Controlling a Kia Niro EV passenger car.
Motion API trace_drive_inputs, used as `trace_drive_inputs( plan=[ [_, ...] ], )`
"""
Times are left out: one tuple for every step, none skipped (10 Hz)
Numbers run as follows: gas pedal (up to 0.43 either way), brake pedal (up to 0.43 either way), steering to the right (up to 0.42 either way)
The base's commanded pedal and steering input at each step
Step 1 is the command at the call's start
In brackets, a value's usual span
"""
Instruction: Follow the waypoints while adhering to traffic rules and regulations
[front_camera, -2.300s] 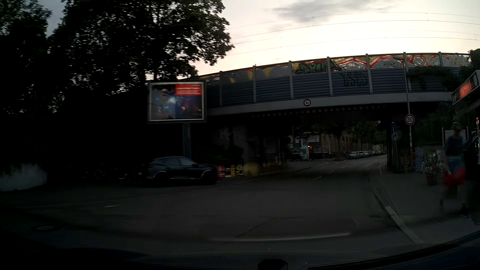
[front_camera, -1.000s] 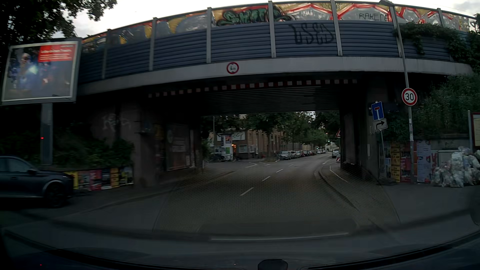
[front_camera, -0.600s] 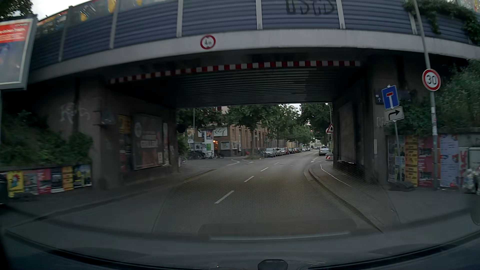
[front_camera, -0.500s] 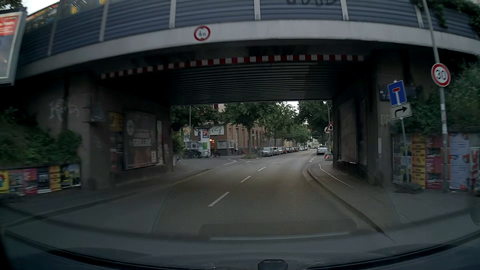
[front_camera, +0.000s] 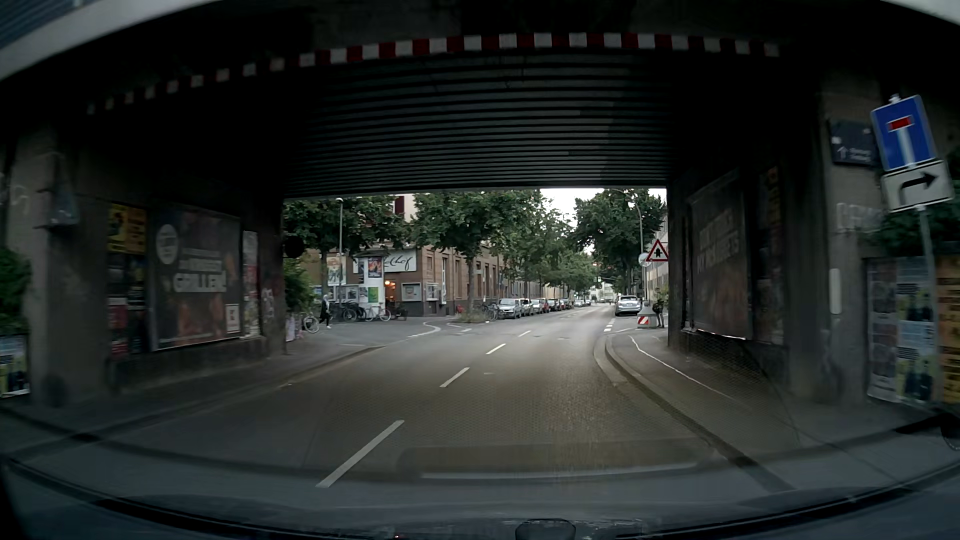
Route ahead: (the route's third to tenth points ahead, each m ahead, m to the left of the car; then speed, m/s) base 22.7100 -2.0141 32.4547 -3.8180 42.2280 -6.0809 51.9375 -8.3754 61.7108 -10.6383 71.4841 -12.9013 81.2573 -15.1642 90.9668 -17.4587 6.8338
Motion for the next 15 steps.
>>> trace_drive_inputs(
  plan=[
    [0.110, 0.000, 0.046],
    [0.110, 0.000, 0.041],
    [0.110, 0.000, 0.038],
    [0.110, 0.000, 0.036],
    [0.098, 0.000, 0.036],
    [0.098, 0.000, 0.036],
    [0.087, 0.000, 0.036],
    [0.067, 0.000, 0.035],
    [0.067, 0.000, 0.034],
    [0.067, 0.000, 0.034],
    [0.067, 0.000, 0.034],
    [0.067, 0.000, 0.034],
    [0.067, 0.000, 0.034],
    [0.067, 0.000, 0.033],
    [0.067, 0.000, 0.033]
  ],
)
